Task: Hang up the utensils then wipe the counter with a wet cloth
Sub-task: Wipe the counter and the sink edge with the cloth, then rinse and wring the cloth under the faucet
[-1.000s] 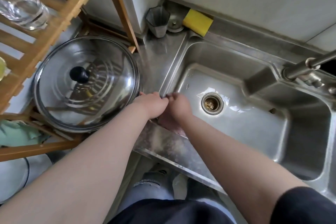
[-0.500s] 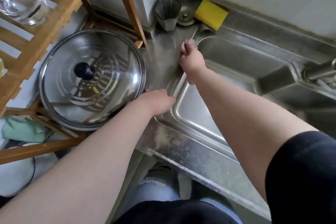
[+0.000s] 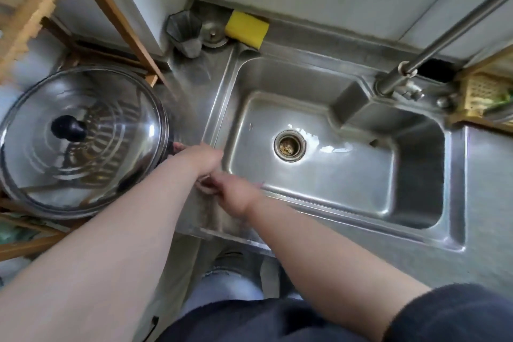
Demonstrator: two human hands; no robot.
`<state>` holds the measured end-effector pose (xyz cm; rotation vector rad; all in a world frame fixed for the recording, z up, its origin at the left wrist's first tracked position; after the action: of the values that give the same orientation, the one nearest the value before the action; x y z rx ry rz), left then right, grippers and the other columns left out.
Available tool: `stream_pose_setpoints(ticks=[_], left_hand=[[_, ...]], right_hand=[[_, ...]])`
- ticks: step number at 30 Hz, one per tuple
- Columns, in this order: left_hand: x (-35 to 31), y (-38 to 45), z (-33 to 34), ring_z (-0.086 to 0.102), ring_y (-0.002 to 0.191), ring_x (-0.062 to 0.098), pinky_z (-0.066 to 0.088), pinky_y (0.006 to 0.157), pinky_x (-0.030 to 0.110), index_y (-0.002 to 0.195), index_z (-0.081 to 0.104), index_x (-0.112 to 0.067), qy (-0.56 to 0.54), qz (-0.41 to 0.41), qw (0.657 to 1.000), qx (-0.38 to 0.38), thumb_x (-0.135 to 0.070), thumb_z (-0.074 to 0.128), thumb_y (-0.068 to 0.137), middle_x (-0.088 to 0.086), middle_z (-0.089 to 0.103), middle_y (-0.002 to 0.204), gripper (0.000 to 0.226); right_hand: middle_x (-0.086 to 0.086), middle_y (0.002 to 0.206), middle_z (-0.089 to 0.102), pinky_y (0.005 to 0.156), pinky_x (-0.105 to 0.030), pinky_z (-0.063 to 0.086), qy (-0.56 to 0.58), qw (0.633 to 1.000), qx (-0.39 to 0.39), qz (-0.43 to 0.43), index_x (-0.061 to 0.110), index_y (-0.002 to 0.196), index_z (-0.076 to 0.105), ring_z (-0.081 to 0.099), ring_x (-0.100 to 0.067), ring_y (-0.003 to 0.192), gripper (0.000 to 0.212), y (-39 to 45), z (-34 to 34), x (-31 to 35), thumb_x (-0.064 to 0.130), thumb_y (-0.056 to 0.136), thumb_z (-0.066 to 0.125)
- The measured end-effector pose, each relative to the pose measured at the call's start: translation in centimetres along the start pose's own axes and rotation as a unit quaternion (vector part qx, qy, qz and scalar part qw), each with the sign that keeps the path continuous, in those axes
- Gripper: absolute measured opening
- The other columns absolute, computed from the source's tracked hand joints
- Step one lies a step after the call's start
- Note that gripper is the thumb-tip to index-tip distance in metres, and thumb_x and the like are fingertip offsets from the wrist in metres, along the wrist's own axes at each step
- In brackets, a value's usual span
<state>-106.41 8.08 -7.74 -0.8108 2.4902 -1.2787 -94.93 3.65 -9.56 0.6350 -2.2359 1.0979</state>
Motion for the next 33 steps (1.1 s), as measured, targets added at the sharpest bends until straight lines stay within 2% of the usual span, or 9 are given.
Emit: stream_pose_setpoints(ticks=[2, 4, 9, 12, 17, 22, 24, 28, 33], left_hand=[[-0.6, -0.1, 0.6, 0.007, 0.146, 0.054, 0.016, 0.120, 0.054, 0.157, 0.016, -0.006, 0.029, -0.031, 0.999, -0.003, -0.040, 0.033, 0.097, 0.037, -0.001, 0.159, 0.071], [-1.9, -0.3, 1.5, 0.003, 0.146, 0.055, 0.012, 0.119, 0.059, 0.155, 0.021, -0.004, 0.082, -0.027, 0.996, -0.007, -0.031, 0.040, 0.096, 0.029, 0.010, 0.162, 0.068], [-9.2, -4.2, 3.4, 0.052, 0.128, 0.038, 0.041, 0.104, 0.040, 0.133, 0.054, -0.005, 0.080, 0.088, 0.992, -0.042, -0.028, 0.047, 0.092, 0.021, 0.054, 0.140, 0.048], [-14.8, -7.8, 4.6, 0.059, 0.119, 0.034, 0.045, 0.092, 0.034, 0.124, 0.061, -0.008, 0.044, 0.160, 0.984, -0.062, -0.025, 0.048, 0.093, 0.016, 0.062, 0.131, 0.038], [-22.9, -13.1, 7.0, 0.061, 0.107, 0.032, 0.045, 0.086, 0.033, 0.104, 0.066, -0.012, 0.024, 0.221, 0.972, -0.079, -0.023, 0.047, 0.091, 0.012, 0.067, 0.116, 0.026], [-26.8, -15.9, 9.3, 0.062, 0.107, 0.030, 0.042, 0.083, 0.027, 0.096, 0.070, -0.009, -0.025, 0.240, 0.967, -0.080, -0.020, 0.050, 0.092, 0.011, 0.070, 0.111, 0.023], [-28.1, -17.2, 10.1, 0.062, 0.106, 0.026, 0.045, 0.087, 0.026, 0.102, 0.073, -0.014, -0.074, 0.244, 0.965, -0.060, -0.020, 0.054, 0.092, 0.007, 0.071, 0.111, 0.022], [-29.6, -19.5, 10.2, 0.065, 0.096, 0.020, 0.044, 0.071, 0.030, 0.095, 0.066, -0.030, -0.270, 0.230, 0.934, 0.034, -0.031, 0.056, 0.094, -0.004, 0.066, 0.107, 0.010], [-30.6, -22.2, 7.5, 0.071, 0.097, 0.016, 0.050, 0.086, 0.036, 0.109, 0.066, -0.029, -0.394, 0.302, 0.868, -0.003, -0.032, 0.061, 0.093, -0.002, 0.076, 0.104, 0.017]], right_hand=[[0.000, 0.137, 0.063, 0.102, -0.052, 0.044, 0.004, 1.000, -0.015, 0.015, 0.036, 0.137, 0.054, 0.059, -0.029, 0.123, 0.055, -1.4, -0.4, -1.9, 0.016, 0.086, 0.046], [-0.001, 0.139, 0.063, 0.106, -0.041, 0.043, 0.025, 0.999, -0.026, 0.030, 0.031, 0.136, 0.059, 0.058, -0.028, 0.127, 0.053, -3.7, -1.2, -4.7, 0.011, 0.087, 0.050], [-0.001, 0.136, 0.065, 0.089, -0.015, 0.033, 0.039, 0.995, -0.068, 0.067, 0.024, 0.131, 0.066, 0.057, -0.023, 0.127, 0.046, -11.0, -4.3, -13.0, 0.007, 0.089, 0.056], [0.003, 0.135, 0.065, 0.082, -0.013, 0.029, 0.038, 0.991, -0.082, 0.096, 0.026, 0.129, 0.067, 0.057, -0.020, 0.127, 0.047, -15.3, -6.0, -17.7, 0.007, 0.088, 0.054], [0.007, 0.126, 0.070, 0.097, -0.024, 0.044, 0.078, 0.980, -0.092, 0.155, 0.030, 0.116, 0.072, 0.061, -0.015, 0.120, 0.041, -21.2, -9.1, -25.0, 0.012, 0.087, 0.050], [-0.003, 0.088, 0.074, 0.073, -0.033, 0.052, 0.278, 0.936, -0.146, 0.161, 0.005, 0.093, 0.074, 0.064, -0.014, 0.079, 0.013, -22.9, -13.2, -28.2, 0.010, 0.095, 0.062], [-0.009, 0.072, 0.060, 0.054, -0.032, 0.036, 0.398, 0.894, -0.161, 0.129, 0.007, 0.083, 0.073, 0.050, -0.020, 0.062, 0.016, -24.4, -15.2, -27.4, 0.009, 0.096, 0.063], [-0.023, 0.077, 0.063, 0.058, -0.031, 0.041, 0.495, 0.848, -0.183, 0.049, 0.013, 0.092, 0.075, 0.052, -0.026, 0.064, 0.012, -27.9, -20.1, -23.7, 0.021, 0.094, 0.067], [-0.027, 0.091, 0.067, 0.077, -0.052, 0.058, 0.497, 0.834, -0.234, -0.045, 0.007, 0.113, 0.067, 0.060, -0.036, 0.081, 0.017, -30.8, -24.0, -19.9, 0.006, 0.098, 0.059]])
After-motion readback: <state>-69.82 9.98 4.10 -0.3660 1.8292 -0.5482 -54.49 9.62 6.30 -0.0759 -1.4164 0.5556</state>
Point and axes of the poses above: each hand's wrist, its own y-axis towards the middle knuckle, its own z-axis out of the palm, x = y × z, the point moved 6 cm from there along y, towards the middle knuckle
